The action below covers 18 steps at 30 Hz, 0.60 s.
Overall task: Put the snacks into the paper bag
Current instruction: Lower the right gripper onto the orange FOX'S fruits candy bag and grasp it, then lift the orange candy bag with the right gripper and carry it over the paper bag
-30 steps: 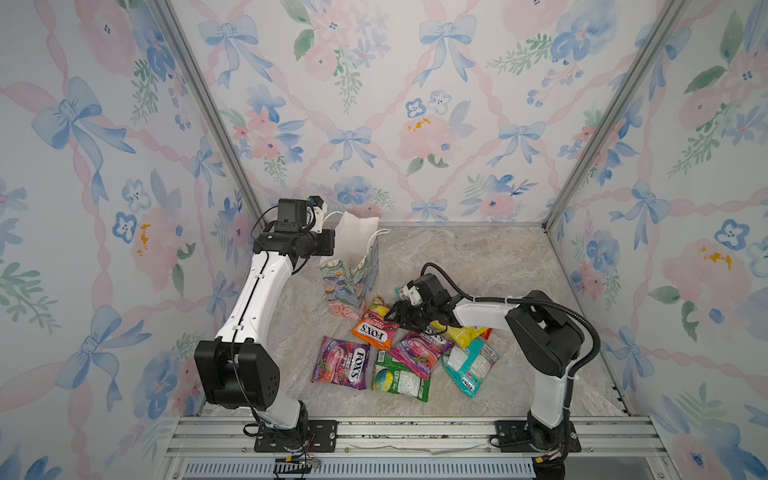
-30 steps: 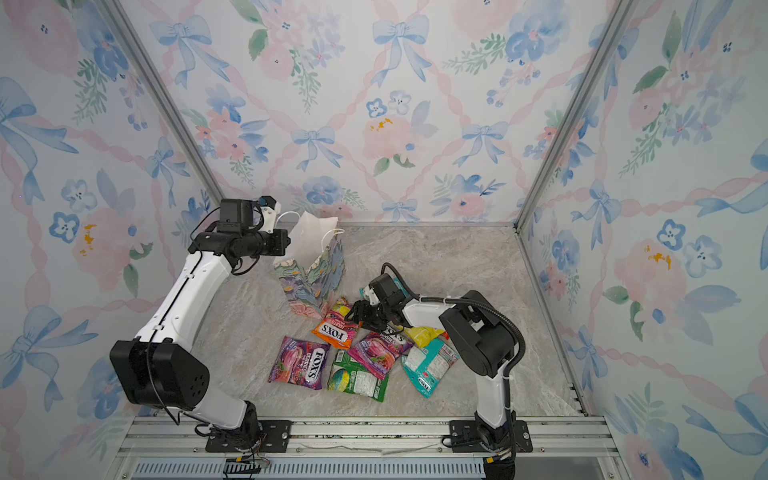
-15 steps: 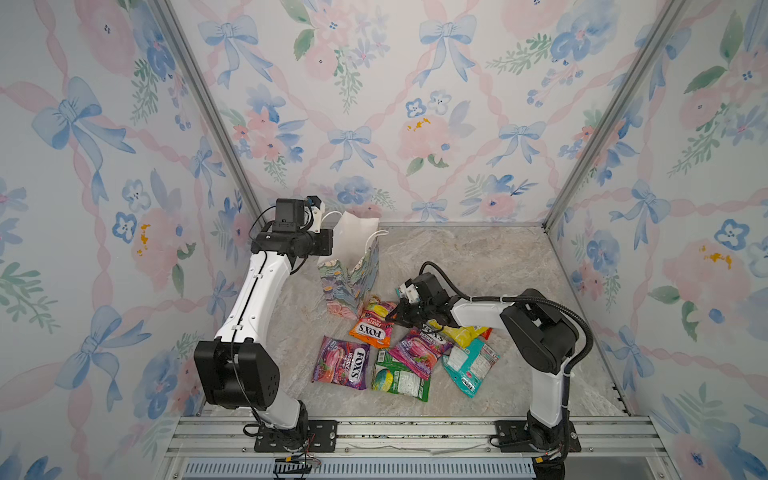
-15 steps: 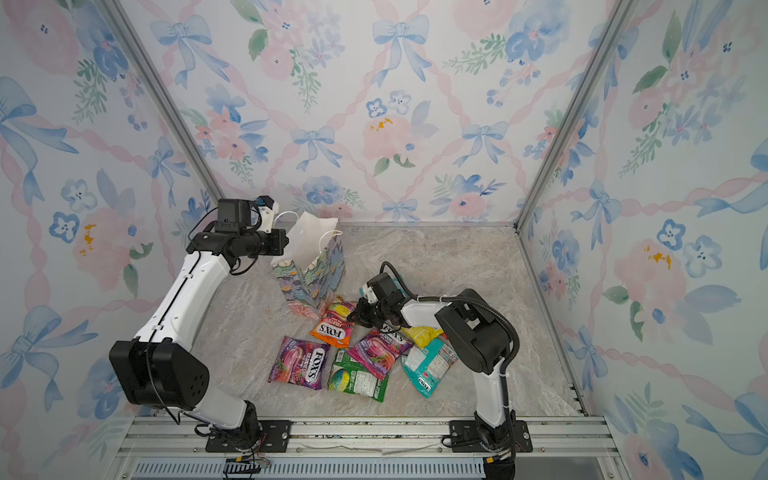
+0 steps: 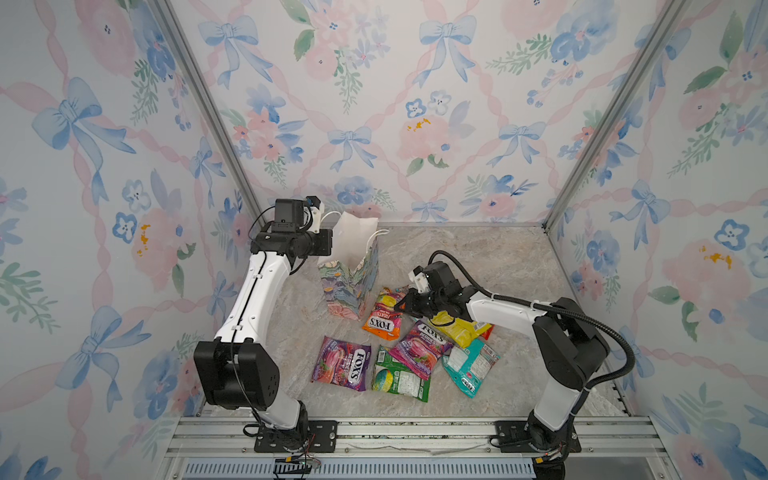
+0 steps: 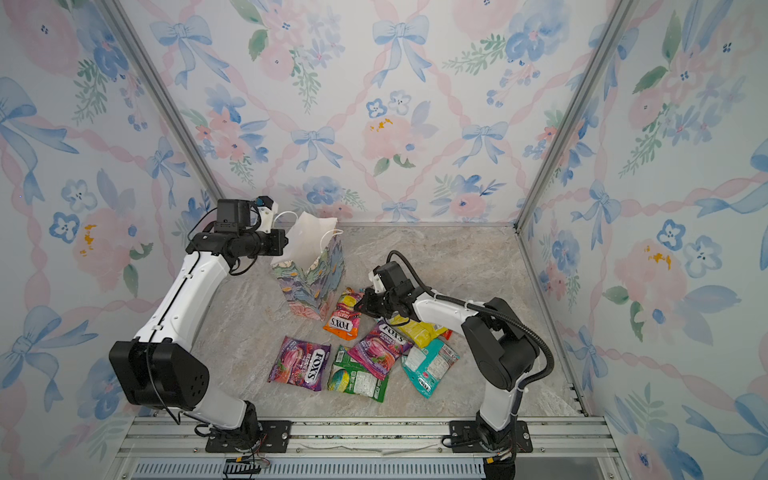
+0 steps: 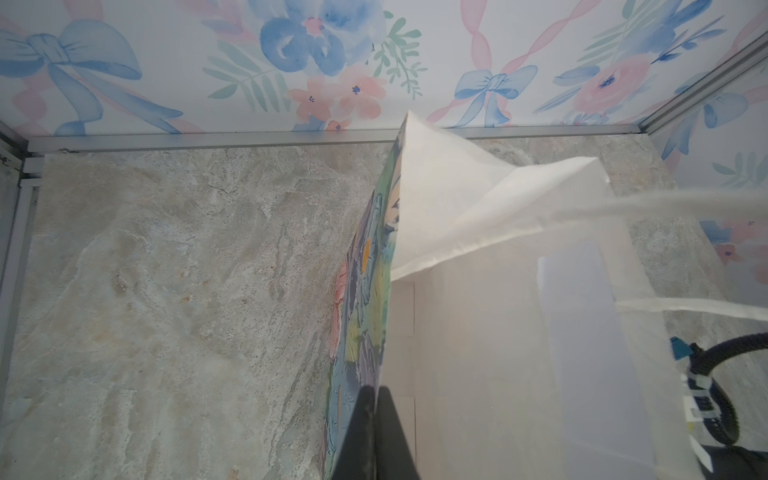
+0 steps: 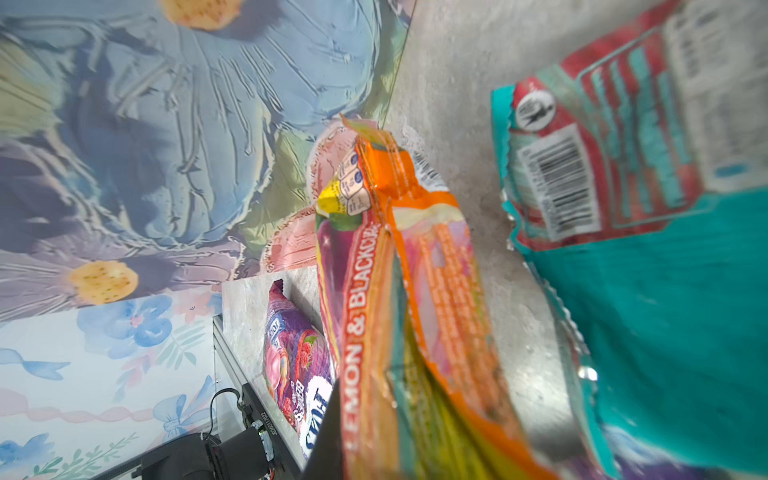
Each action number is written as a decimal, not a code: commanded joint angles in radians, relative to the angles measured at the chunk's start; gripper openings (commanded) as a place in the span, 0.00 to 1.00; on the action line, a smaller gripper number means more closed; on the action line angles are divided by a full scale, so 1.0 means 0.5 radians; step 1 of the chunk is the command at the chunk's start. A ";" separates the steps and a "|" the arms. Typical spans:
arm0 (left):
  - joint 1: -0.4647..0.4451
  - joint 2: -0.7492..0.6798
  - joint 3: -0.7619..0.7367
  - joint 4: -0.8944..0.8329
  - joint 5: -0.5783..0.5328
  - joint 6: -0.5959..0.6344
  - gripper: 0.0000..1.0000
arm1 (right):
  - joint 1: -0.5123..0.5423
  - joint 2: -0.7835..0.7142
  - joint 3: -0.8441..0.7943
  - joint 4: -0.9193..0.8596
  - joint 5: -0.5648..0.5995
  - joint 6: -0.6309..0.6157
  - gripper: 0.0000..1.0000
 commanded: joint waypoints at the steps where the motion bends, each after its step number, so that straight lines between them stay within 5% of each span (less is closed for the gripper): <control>1: 0.009 -0.053 -0.022 0.012 0.061 -0.005 0.00 | -0.074 -0.146 0.092 -0.149 0.083 -0.135 0.01; 18: 0.006 -0.046 -0.010 0.019 0.267 -0.021 0.00 | -0.469 -0.435 0.614 -0.621 0.350 -0.662 0.02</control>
